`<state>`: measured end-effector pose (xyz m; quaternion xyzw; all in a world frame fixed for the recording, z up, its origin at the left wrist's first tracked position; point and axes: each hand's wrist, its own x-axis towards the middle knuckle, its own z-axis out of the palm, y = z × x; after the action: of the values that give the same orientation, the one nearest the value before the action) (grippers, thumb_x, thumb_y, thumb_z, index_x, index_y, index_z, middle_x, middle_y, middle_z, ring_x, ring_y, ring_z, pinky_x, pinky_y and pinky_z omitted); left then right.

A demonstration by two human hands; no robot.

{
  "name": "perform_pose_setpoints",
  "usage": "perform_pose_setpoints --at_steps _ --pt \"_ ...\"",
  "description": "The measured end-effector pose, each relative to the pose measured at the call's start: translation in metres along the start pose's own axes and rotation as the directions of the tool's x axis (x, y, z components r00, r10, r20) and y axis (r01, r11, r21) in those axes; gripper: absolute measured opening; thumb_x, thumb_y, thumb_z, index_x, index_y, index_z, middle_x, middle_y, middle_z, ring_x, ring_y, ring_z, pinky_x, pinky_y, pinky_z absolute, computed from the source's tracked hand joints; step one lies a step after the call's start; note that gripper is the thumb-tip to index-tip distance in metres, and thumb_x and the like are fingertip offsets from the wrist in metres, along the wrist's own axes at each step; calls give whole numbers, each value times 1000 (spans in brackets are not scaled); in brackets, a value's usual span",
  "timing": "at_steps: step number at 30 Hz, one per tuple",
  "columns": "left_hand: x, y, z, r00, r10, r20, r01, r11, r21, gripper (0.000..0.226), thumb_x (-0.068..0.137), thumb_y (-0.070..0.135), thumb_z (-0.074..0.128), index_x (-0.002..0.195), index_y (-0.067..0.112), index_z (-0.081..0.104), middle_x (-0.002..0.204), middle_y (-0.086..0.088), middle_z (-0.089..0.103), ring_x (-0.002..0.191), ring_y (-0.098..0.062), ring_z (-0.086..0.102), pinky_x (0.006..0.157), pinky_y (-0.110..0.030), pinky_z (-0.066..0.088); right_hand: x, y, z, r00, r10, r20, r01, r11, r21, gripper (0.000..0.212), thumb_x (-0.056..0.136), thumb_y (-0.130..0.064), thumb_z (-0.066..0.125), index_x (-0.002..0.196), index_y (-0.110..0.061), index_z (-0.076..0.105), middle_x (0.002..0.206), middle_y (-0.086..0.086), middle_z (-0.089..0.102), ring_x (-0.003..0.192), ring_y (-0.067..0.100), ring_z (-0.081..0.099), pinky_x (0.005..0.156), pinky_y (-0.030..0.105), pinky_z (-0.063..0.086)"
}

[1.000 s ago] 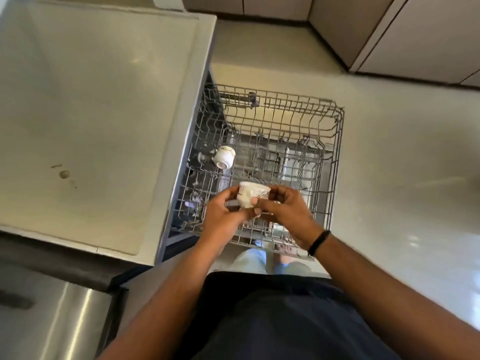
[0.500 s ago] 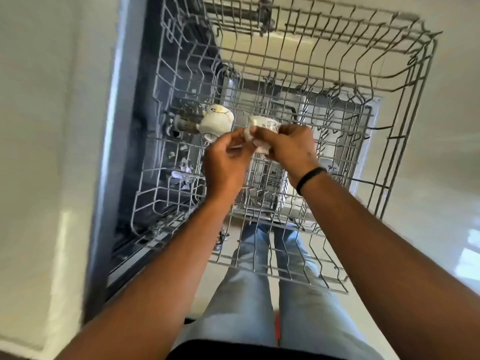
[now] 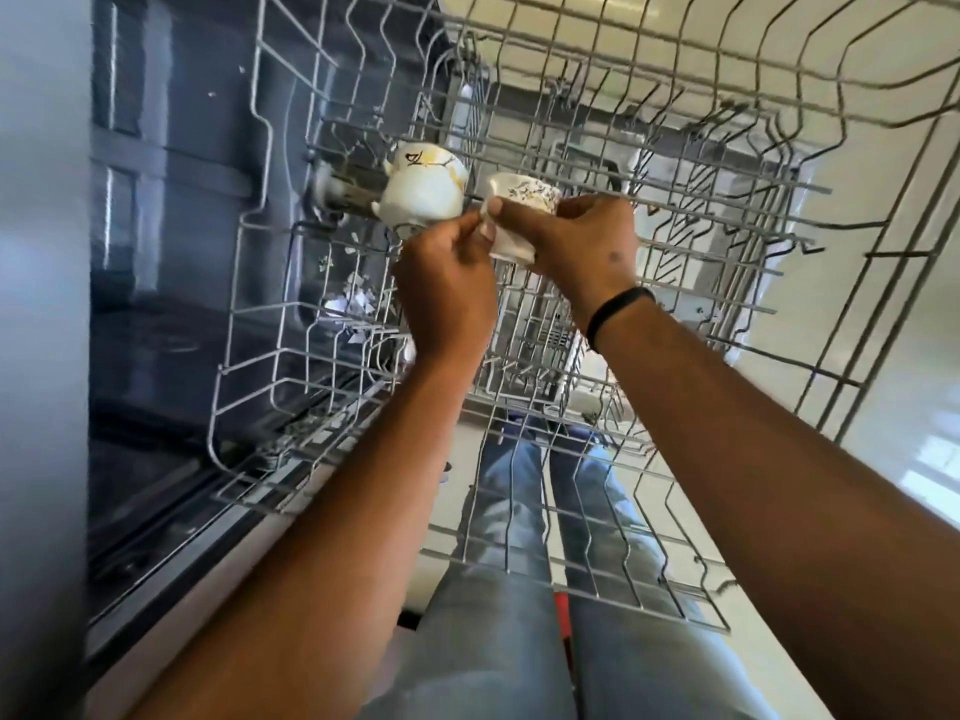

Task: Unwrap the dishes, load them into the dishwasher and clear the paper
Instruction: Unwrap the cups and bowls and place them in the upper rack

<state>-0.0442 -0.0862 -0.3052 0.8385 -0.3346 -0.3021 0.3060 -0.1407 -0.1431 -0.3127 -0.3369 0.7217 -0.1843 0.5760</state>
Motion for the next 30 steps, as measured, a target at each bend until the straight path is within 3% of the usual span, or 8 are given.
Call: perform_pose_setpoints --at_steps 4,8,11,14,19,24,27,30 --pt "3 2 5 999 -6 -45 8 999 44 20 96 20 65 108 8 77 95 -3 78 83 -13 72 76 -35 60 5 5 -2 998 36 58 -40 997 68 72 51 -62 84 72 5 66 72 17 71 69 35 72 68 60 60" --pt "3 2 6 998 -6 -64 13 994 108 20 96 25 66 102 11 78 87 0 77 75 -10 71 64 -18 52 4 4 -8 995 48 85 -61 985 161 58 59 -41 89 81 8 69 94 33 69 87 53 68 70 70 54" --pt "2 3 7 998 8 -66 3 987 162 19 95 26 67 96 11 79 82 0 77 68 -8 67 51 -6 37 4 4 -12 995 47 84 -58 989 135 57 64 -40 91 81 10 70 91 34 70 75 52 69 65 65 55" --pt "0 5 5 996 26 -90 -9 983 181 17 94 23 68 96 11 80 83 -2 77 68 -9 66 50 -4 34 4 3 -14 993 77 90 -87 990 112 56 66 -41 92 82 7 69 80 25 69 60 33 63 61 56 58" --pt "-8 8 -1 992 62 -112 -51 994 98 17 88 26 76 99 13 79 88 2 78 75 -6 71 63 -20 52 6 5 -12 991 111 73 -119 987 110 68 60 -51 92 101 -2 68 98 15 74 74 24 69 55 33 58" --pt "-10 8 -12 954 241 -179 -216 965 151 19 84 30 77 93 14 75 88 4 74 81 -13 67 72 -31 54 5 2 -8 995 87 45 -91 993 79 78 39 -68 86 80 -5 66 84 14 75 67 27 66 63 56 61" --pt "3 6 -19 912 308 -271 -212 920 331 39 77 39 78 111 21 72 118 -5 64 112 -26 54 89 -30 40 1 2 -8 996 73 60 -79 992 102 72 37 -68 84 77 -14 60 77 14 67 63 24 55 63 60 57" --pt "23 -1 -27 949 226 -218 -114 895 432 64 74 46 74 133 23 62 139 -8 54 130 -30 45 101 -35 38 0 5 -10 994 72 80 -79 992 94 69 44 -64 87 81 -11 60 85 8 70 69 28 64 67 60 59"
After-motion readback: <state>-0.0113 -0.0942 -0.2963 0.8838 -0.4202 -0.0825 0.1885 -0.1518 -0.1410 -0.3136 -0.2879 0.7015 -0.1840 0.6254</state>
